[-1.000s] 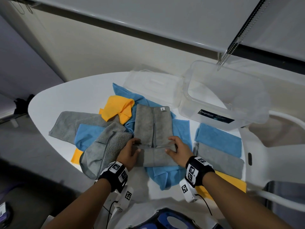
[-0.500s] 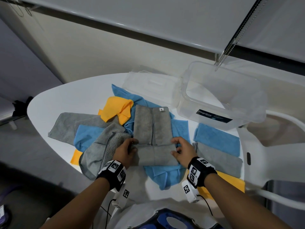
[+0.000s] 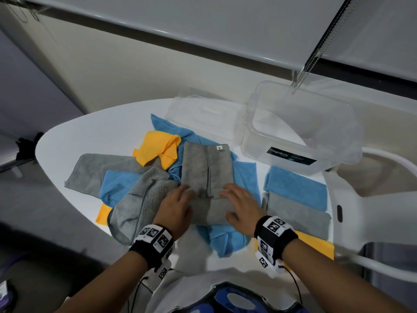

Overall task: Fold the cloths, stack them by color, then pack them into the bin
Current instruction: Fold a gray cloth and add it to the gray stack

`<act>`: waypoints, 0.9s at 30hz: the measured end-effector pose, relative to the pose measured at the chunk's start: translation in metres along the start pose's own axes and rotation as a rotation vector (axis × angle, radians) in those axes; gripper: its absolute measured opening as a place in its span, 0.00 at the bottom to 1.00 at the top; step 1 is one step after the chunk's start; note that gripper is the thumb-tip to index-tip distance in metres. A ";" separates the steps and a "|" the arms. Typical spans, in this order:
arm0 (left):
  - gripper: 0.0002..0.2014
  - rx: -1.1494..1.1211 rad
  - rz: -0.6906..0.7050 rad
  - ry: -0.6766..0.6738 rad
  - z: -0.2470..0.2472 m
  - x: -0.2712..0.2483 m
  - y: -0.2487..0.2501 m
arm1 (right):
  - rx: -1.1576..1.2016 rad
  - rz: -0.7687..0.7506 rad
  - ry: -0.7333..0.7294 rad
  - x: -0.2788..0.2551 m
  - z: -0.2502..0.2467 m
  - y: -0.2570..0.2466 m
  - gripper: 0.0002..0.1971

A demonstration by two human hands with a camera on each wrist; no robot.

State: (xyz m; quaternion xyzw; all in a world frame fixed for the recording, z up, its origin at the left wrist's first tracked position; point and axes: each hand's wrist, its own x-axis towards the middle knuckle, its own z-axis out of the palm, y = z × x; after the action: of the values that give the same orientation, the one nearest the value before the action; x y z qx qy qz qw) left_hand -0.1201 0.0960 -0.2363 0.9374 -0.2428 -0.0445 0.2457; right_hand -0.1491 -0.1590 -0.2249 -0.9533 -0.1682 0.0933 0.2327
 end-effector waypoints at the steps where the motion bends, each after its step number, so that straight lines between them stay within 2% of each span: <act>1: 0.24 0.032 0.036 -0.064 0.001 0.000 0.007 | -0.040 -0.036 -0.097 0.001 0.002 -0.005 0.33; 4: 0.32 0.174 0.070 -0.327 0.017 -0.003 0.014 | -0.236 -0.055 -0.361 0.001 0.015 -0.010 0.36; 7: 0.39 0.264 0.045 -0.462 0.036 -0.009 0.004 | -0.311 -0.032 -0.472 -0.001 0.028 0.000 0.39; 11: 0.45 0.313 0.016 -0.504 0.045 -0.013 -0.009 | -0.335 -0.031 -0.486 0.002 0.031 0.008 0.41; 16: 0.47 0.326 0.014 -0.499 0.046 -0.008 -0.008 | -0.308 -0.015 -0.475 0.006 0.034 0.008 0.42; 18: 0.47 0.318 0.009 -0.510 0.044 -0.005 -0.008 | -0.286 -0.003 -0.468 0.007 0.033 0.007 0.41; 21: 0.40 0.287 0.031 -0.455 0.041 -0.005 -0.006 | -0.246 0.003 -0.449 0.009 0.026 0.005 0.37; 23: 0.39 0.261 0.024 -0.494 0.036 -0.004 -0.009 | -0.198 0.000 -0.428 0.006 0.020 0.006 0.36; 27: 0.37 0.287 0.040 -0.460 0.029 -0.013 -0.021 | -0.071 -0.021 -0.371 -0.005 0.018 0.018 0.33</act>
State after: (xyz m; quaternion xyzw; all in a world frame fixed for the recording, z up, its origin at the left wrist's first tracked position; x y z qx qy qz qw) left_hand -0.1282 0.1047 -0.2725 0.9230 -0.3143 -0.2164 0.0493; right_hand -0.1534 -0.1681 -0.2488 -0.9256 -0.2215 0.2590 0.1648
